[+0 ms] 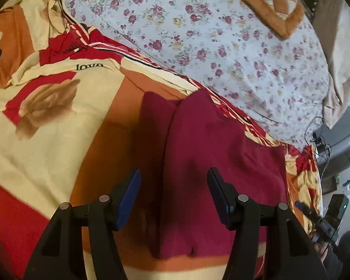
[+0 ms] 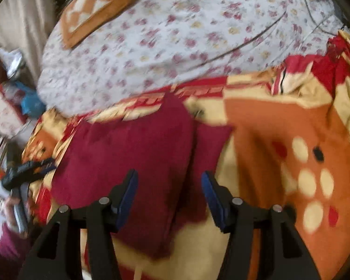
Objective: Fold small clothes
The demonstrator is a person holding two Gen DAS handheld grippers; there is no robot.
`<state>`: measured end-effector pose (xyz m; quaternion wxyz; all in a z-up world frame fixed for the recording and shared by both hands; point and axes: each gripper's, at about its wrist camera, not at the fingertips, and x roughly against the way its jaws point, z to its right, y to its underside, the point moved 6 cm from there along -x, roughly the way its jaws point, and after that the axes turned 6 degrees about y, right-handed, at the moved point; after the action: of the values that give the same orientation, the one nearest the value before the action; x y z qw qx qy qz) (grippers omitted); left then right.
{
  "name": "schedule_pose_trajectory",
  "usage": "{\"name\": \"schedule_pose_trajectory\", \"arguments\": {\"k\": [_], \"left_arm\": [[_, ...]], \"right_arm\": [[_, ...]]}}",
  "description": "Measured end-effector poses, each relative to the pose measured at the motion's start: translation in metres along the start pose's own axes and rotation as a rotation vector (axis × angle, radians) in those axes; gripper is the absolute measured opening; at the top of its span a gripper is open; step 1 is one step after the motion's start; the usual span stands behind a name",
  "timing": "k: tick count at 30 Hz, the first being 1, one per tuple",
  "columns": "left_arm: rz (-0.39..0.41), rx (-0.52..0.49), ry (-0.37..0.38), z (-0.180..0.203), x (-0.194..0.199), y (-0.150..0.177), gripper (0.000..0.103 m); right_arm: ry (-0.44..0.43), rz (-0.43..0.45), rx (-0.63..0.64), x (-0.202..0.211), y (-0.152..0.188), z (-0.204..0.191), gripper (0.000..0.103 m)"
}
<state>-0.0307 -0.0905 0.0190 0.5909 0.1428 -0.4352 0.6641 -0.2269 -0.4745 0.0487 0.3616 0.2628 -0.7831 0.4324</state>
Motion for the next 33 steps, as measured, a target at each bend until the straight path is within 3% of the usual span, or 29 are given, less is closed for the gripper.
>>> {"name": "schedule_pose_trajectory", "arguments": {"k": [5, 6, 7, 8, 10, 15, 19, 20, 22, 23, 26, 28, 30, 33], "left_arm": [[-0.02, -0.005, -0.01, -0.002, 0.001, 0.018, 0.049], [-0.022, 0.003, -0.017, -0.003, -0.001, 0.019, 0.049], [-0.023, 0.013, -0.019, -0.005, -0.002, 0.02, 0.049], [-0.022, 0.029, -0.021, -0.006, -0.003, 0.022, 0.049], [-0.021, 0.044, -0.031, -0.007, -0.002, 0.024, 0.049], [0.002, -0.008, -0.058, -0.005, 0.008, 0.029, 0.049], [-0.002, 0.025, -0.035, -0.003, 0.002, 0.031, 0.049], [0.005, 0.022, -0.026, 0.001, 0.004, 0.031, 0.049], [0.02, -0.015, -0.033, 0.009, 0.01, 0.031, 0.049], [0.029, -0.041, -0.047, 0.012, 0.013, 0.031, 0.049], [0.044, -0.091, -0.062, 0.019, 0.02, 0.036, 0.049], [0.029, -0.08, -0.051, 0.017, 0.018, 0.041, 0.049], [0.0, -0.074, -0.049, 0.015, 0.012, 0.046, 0.049], [-0.019, -0.072, -0.067, 0.012, 0.006, 0.054, 0.049]], "right_arm": [[-0.034, -0.084, 0.041, -0.011, 0.046, -0.012, 0.06], [-0.038, -0.095, 0.052, -0.016, 0.051, -0.014, 0.055], [-0.045, -0.102, 0.067, -0.022, 0.054, -0.018, 0.048], [-0.044, -0.106, 0.093, -0.026, 0.056, -0.022, 0.026], [0.004, -0.105, 0.126, -0.028, 0.059, -0.025, 0.011], [0.048, -0.068, 0.14, 0.013, 0.051, -0.011, 0.007], [0.084, -0.139, 0.126, -0.003, 0.06, 0.002, 0.007], [0.086, -0.153, 0.13, -0.007, 0.064, 0.002, 0.007], [0.108, -0.137, 0.115, 0.0, 0.059, 0.004, 0.025], [0.122, -0.124, 0.103, 0.007, 0.055, 0.005, 0.028], [0.105, -0.03, 0.077, 0.034, 0.032, 0.003, 0.037], [0.1, 0.003, 0.062, 0.036, 0.017, -0.001, 0.061], [0.106, 0.05, 0.038, 0.026, -0.006, -0.003, 0.073], [0.159, 0.05, 0.017, -0.014, -0.04, -0.003, 0.073]]}}
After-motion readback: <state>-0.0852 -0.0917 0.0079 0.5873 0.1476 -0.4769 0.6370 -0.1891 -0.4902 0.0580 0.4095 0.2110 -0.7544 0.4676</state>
